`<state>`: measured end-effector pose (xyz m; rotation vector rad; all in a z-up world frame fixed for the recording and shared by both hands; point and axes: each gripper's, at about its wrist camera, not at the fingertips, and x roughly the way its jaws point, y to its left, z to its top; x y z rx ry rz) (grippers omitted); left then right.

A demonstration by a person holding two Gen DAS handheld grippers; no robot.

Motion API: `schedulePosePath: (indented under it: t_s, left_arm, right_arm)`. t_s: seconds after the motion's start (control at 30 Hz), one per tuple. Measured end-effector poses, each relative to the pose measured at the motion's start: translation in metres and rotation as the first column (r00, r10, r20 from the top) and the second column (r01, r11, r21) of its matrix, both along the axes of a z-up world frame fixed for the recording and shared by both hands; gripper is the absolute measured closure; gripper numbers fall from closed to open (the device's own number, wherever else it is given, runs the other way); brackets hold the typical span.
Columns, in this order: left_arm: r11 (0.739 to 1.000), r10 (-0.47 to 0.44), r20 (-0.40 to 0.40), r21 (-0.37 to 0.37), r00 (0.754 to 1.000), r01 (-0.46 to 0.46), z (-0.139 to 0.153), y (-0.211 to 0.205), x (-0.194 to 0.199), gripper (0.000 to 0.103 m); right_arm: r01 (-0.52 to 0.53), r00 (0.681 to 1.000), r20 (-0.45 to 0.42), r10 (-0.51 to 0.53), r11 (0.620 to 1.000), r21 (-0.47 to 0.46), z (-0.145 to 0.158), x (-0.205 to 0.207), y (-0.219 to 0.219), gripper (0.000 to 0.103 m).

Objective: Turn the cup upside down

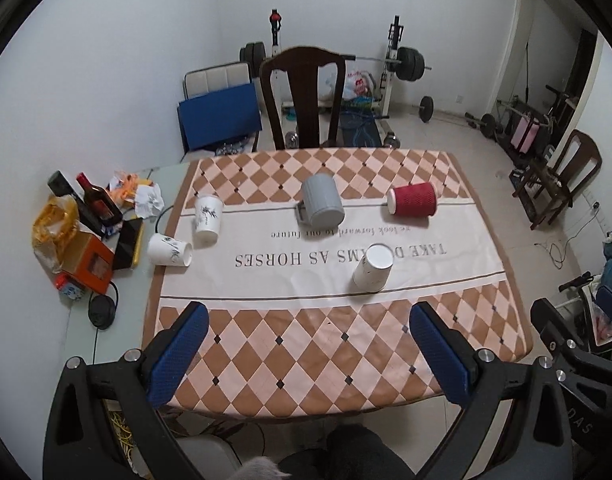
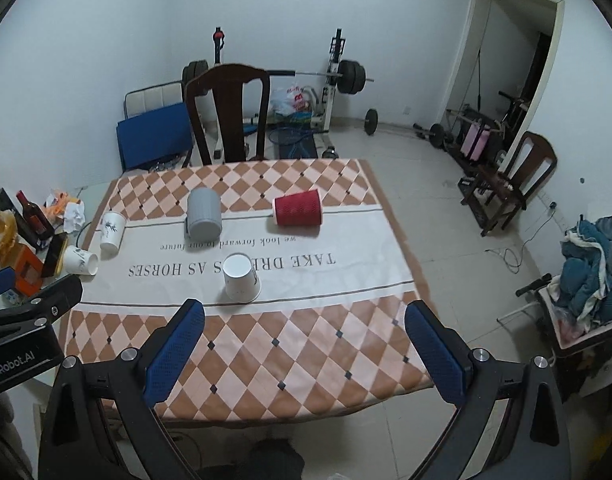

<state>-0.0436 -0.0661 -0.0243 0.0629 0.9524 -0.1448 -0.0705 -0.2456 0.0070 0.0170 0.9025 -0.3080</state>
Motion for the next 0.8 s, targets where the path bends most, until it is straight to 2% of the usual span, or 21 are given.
schedulePosePath:
  t_s: [0.17,0.4,0.8]
  left_arm:
    - [1.0,0.001,0.029,0.013,1.0,-0.002,0.021,-0.002,-0.018,0.0]
    - [1.0,0.028,0.011,0.002,1.0,-0.028,0.031,-0.004,-0.028,0.0]
    - [0.998,0.066,0.001,0.015,0.998,-0.066,0.037,-0.01,-0.038,0.0]
  right_arm:
    - [-0.001,1.0,0.02,0.001,1.0,-0.018,0.028,-0.017,0.001,0.001]
    - [-0.043,0.998,0.038,0.044,0.999,-0.025,0.057,-0.03,-0.004,0.0]
    - [-0.063,0.997,0.041,0.063,0.998,-0.015,0.071,-0.029,-0.011,0.0]
